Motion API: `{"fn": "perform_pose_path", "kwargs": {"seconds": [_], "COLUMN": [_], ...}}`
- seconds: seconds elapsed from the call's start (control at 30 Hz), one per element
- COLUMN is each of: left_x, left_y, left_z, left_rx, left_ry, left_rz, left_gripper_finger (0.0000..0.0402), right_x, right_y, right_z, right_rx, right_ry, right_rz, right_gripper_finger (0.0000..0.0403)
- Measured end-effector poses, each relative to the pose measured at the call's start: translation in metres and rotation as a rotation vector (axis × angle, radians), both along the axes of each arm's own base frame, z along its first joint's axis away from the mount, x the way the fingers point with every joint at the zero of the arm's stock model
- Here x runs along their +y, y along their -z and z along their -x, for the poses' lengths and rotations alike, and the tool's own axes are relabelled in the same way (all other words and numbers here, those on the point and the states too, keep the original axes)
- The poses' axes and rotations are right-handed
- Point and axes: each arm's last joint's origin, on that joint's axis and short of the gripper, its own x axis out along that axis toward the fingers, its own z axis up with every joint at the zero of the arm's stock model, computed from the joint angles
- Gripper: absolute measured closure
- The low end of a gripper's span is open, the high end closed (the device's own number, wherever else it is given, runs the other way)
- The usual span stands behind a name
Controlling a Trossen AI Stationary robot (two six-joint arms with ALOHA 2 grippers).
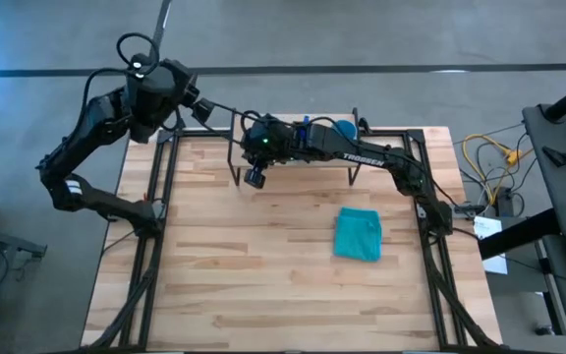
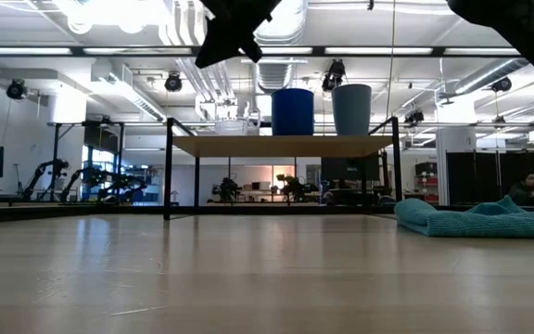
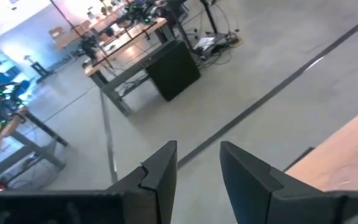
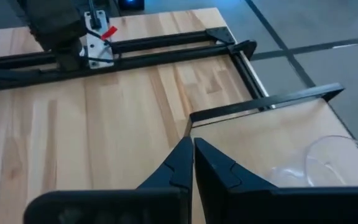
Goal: Stack small to large cups/mugs on shelf
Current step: Return to Home Position
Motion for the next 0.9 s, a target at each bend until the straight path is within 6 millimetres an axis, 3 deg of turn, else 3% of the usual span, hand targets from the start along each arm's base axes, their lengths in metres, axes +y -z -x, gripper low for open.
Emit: {"fn": "perform_pose_path", "kwargs": {"seconds": [0.2, 0.37, 0.57, 0.9], "left_x": [0.001, 0.010, 0.015, 0.008], "left_y": [0.005, 0.019, 0.035, 0.033], "left_z": [-0.012, -0.041, -0.065, -0.065], "left_rx": [-0.068, -0.044, 0.040, 0.012], "left_ry": [0.159, 0.219, 0.240, 0.328], "left_rz": [0.085, 0.153, 0.194, 0.222], "left_gripper_finger": [0.0292, 0.0296, 0.0331, 0.0355], "right_x": [0.006, 0.009, 0.010, 0.008], "right_y": [-0.011, -0.047, -0.044, -0.048], "right_z": [0.003, 0.023, 0.025, 0.026], "right_rx": [-0.031, -0.137, -0.094, -0.118], "right_ry": [-0.021, -0.023, -0.024, -0.021], "right_rz": [0.019, 0.041, 0.031, 0.038], "right_gripper_finger": [0.0394, 0.0394, 0.0394, 0.0377]}}
